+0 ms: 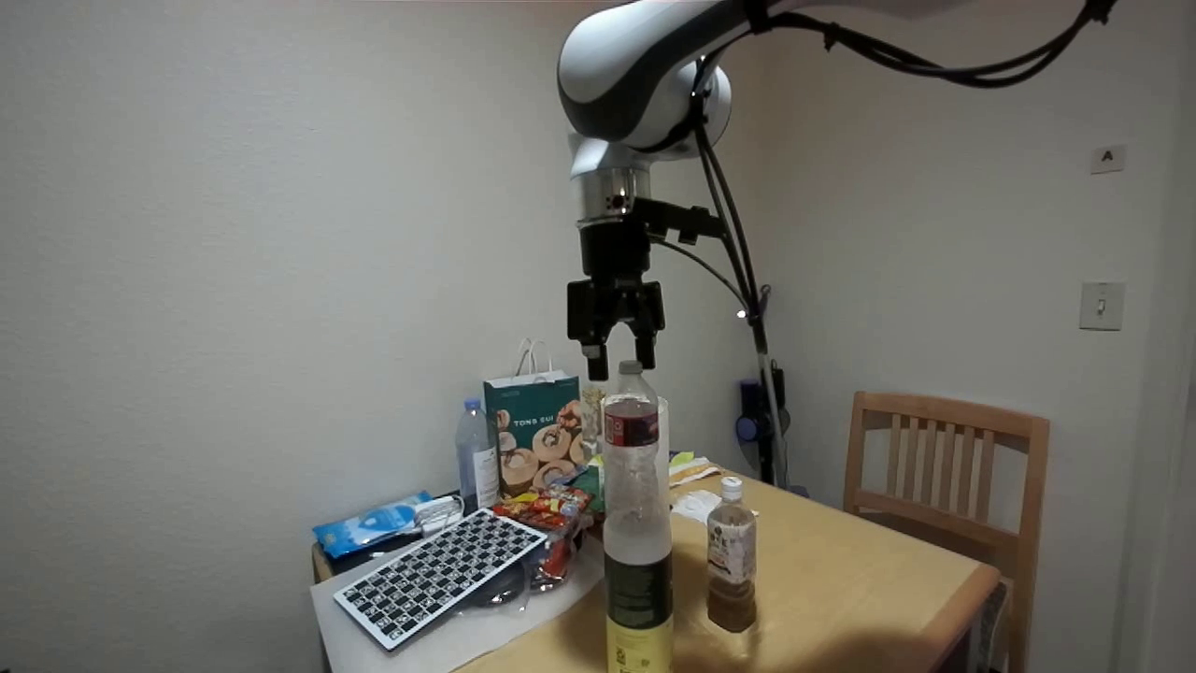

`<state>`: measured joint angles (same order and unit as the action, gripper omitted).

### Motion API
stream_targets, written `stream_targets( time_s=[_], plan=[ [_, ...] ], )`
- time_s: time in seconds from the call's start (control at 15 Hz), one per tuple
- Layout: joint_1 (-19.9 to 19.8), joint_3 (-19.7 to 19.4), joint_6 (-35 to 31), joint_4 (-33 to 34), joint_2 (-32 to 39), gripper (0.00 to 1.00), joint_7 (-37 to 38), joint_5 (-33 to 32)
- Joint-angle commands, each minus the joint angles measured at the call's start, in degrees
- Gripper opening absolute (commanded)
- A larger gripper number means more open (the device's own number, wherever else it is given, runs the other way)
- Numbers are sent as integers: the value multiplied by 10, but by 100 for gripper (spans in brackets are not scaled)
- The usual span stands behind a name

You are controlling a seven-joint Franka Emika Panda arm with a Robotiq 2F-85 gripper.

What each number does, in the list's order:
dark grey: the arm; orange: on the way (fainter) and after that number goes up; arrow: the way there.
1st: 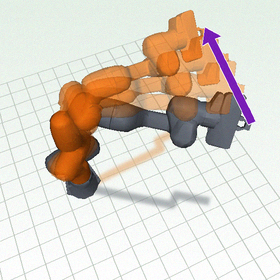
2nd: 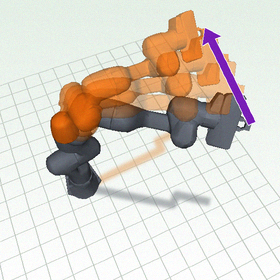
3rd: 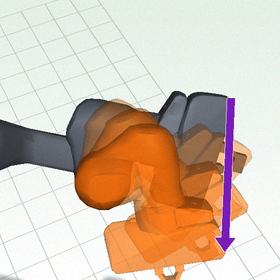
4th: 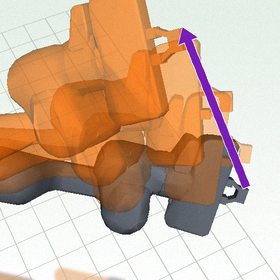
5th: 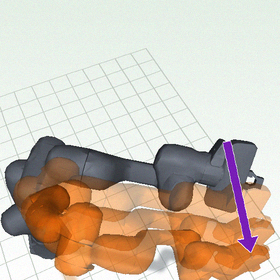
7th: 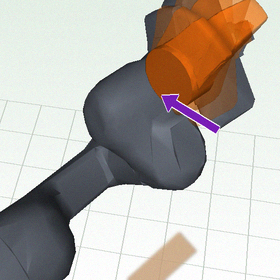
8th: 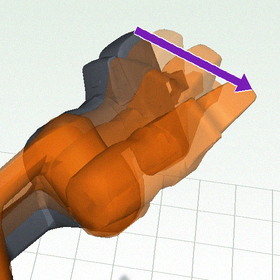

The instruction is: Pick up the bottle and put it up right on the table

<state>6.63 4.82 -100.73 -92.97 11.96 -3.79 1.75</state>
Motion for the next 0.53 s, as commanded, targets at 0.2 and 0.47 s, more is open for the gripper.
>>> stream_targets(
  time_s=[0.2, 0.47],
  plan=[
    [5, 0, 18, 5, 2, 100, 36, -30],
    [4, 1, 36, 6, 10, 100, 49, -32]
  ],
)
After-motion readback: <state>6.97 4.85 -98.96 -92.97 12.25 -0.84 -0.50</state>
